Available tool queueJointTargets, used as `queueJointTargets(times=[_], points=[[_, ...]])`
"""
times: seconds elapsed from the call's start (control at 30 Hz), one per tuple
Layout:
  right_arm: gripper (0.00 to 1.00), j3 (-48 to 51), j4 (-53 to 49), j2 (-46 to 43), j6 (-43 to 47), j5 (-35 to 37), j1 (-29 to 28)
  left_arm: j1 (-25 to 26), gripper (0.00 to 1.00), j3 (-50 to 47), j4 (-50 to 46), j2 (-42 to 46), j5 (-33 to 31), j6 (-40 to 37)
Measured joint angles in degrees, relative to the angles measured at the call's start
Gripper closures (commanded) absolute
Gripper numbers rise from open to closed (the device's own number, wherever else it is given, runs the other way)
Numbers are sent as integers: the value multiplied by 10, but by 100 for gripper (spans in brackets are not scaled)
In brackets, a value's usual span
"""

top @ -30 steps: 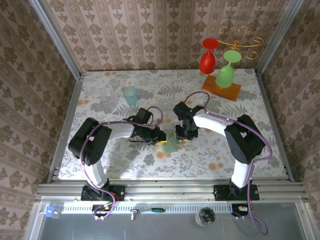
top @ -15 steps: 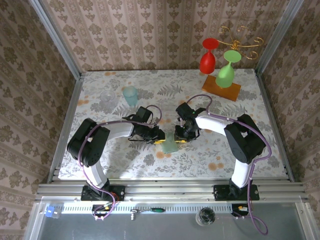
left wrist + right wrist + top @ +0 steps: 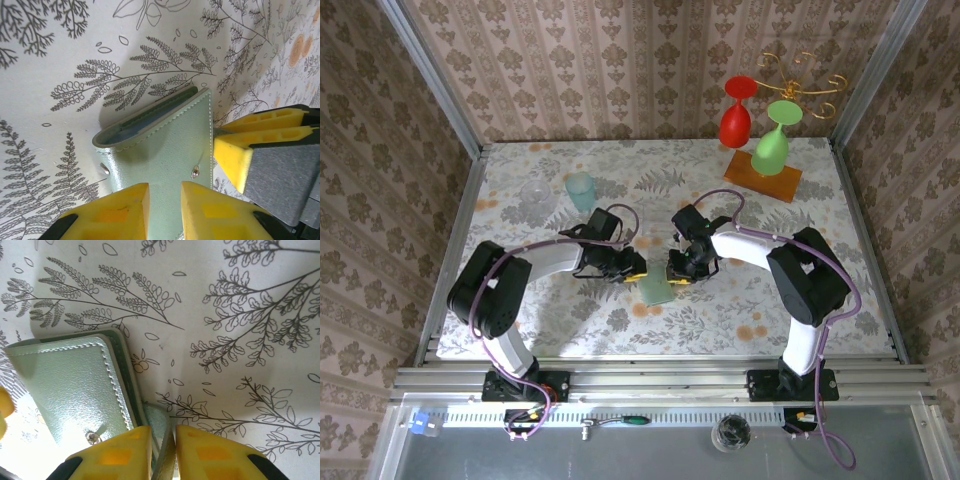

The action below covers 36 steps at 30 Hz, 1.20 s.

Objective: Take the credit cards out of the card holder

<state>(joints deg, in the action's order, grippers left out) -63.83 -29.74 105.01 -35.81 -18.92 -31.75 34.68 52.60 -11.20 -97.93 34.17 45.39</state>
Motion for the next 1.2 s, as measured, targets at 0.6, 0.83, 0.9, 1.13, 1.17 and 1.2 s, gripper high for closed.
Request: queueJointTargets(times=[0.6,0.83,0.9,1.13,1.17,1.2], points=[[93,6,4,6,0,9,0,-15,76,-8,3,10,-6,0],[96,12,-7,-19,0,38,2,-31,77,-9,5,14,-6,-3],[97,13,-16,-33,0,44,5,-38,79,-10,5,15,-6,-5],[97,12,-48,-82,0,68,10,-63,79,-12,5,17,-8,-14],[97,12,-53,-86,0,70,10,-64,79,-12,5,18,-9,-15],[97,11,-57,-90,0,71,10,-65,79,-12,5,19,-9,-16]])
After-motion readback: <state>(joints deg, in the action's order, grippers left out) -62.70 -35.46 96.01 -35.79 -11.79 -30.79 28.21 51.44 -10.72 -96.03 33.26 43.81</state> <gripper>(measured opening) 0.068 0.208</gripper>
